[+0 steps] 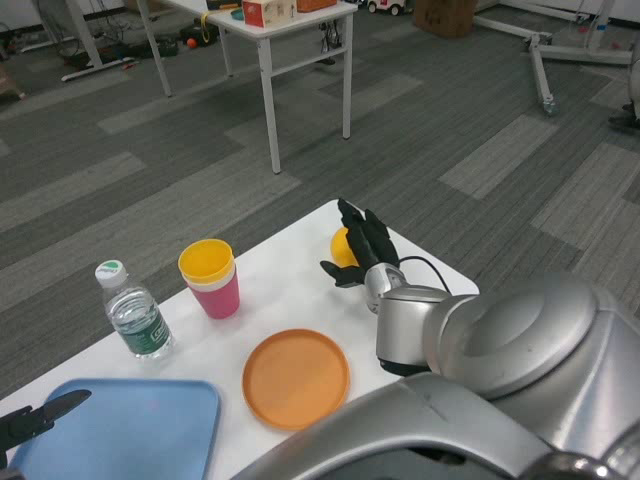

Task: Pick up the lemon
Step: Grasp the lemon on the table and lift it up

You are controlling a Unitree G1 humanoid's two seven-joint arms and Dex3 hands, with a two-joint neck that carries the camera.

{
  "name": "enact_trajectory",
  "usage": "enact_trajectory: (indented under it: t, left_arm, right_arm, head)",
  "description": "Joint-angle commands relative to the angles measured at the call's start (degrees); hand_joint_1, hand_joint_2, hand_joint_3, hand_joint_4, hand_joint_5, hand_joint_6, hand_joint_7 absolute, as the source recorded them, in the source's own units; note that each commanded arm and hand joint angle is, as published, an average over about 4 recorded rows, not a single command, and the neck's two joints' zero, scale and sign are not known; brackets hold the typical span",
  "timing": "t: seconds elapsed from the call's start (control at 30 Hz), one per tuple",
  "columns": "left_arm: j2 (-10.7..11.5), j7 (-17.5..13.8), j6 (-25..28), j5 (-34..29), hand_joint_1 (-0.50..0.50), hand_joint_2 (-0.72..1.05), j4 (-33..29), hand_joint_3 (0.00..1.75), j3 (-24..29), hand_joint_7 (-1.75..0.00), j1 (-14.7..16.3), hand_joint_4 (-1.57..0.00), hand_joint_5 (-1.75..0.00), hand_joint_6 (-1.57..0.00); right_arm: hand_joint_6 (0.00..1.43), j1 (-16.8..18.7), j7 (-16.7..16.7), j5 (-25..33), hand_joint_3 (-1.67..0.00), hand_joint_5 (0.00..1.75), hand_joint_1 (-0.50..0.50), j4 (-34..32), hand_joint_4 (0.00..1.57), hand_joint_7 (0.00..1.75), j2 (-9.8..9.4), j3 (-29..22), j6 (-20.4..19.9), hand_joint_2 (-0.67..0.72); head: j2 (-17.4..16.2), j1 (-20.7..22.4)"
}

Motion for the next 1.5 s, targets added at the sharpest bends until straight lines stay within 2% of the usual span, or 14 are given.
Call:
enact_trajectory:
  t: [0.03,0.33,0.83,1.07,1.23,1.33,1.5]
  left_arm:
    - [-0.6,-0.1,-0.1,1.1,-0.10,-0.24,-1.8,0.09,0.6,-0.07,1.2,0.00,0.00,0.00]
    - [-1.2,-0.1,-0.1,2.3,-0.08,-0.19,-1.9,0.09,0.6,-0.07,1.4,0.00,0.00,0.00]
    - [-1.1,-0.1,0.0,2.4,-0.06,-0.19,-1.9,0.09,0.1,-0.07,0.9,0.00,0.00,0.00]
    - [-1.1,-0.1,0.0,2.4,-0.06,-0.19,-1.9,0.09,0.1,-0.07,1.0,0.00,0.00,0.00]
    - [-1.2,-0.2,0.0,2.4,-0.08,-0.19,-1.9,0.09,0.2,-0.07,1.0,0.00,0.00,0.00]
    - [-1.2,-0.2,0.0,2.4,-0.08,-0.19,-1.9,0.09,0.2,-0.07,1.0,0.00,0.00,0.00]
    - [-1.4,-0.3,0.0,2.4,-0.08,-0.19,-1.8,0.09,0.5,-0.07,1.0,0.00,0.00,0.00]
  right_arm:
    - [0.00,-3.9,-1.7,0.0,-0.67,0.00,-0.46,1.4,0.00,0.00,-0.14,1.8,0.4,-0.54]
    - [0.00,-5.0,-4.2,-0.1,-0.58,0.00,-0.46,2.6,0.00,0.00,-0.32,-0.9,1.1,-0.54]
    - [0.00,-3.8,-4.2,-0.1,-0.56,0.00,-0.46,5.0,0.00,0.00,-0.45,-4.2,1.3,-0.51]
    - [0.00,-2.7,-4.0,-0.4,-0.67,0.00,-0.46,5.2,0.00,0.00,-0.49,-4.0,1.5,-0.45]
    - [0.00,-1.6,-2.8,-0.5,-0.87,0.00,-0.46,5.2,0.00,0.00,0.04,-3.1,1.6,-0.41]
    - [0.00,-0.8,-1.7,-0.6,-0.87,0.00,-0.46,5.2,0.00,0.00,0.54,-2.1,1.6,-0.41]
    - [0.00,0.6,0.9,-0.6,-0.99,0.00,-0.46,5.2,0.00,0.00,1.53,-1.6,1.5,-0.41]
  head:
    - [0.3,0.4]
    - [0.0,0.2]
    - [-0.8,1.3]
    - [-0.6,1.4]
    - [-0.5,1.4]
    - [-0.4,1.4]
    - [0.0,1.9]
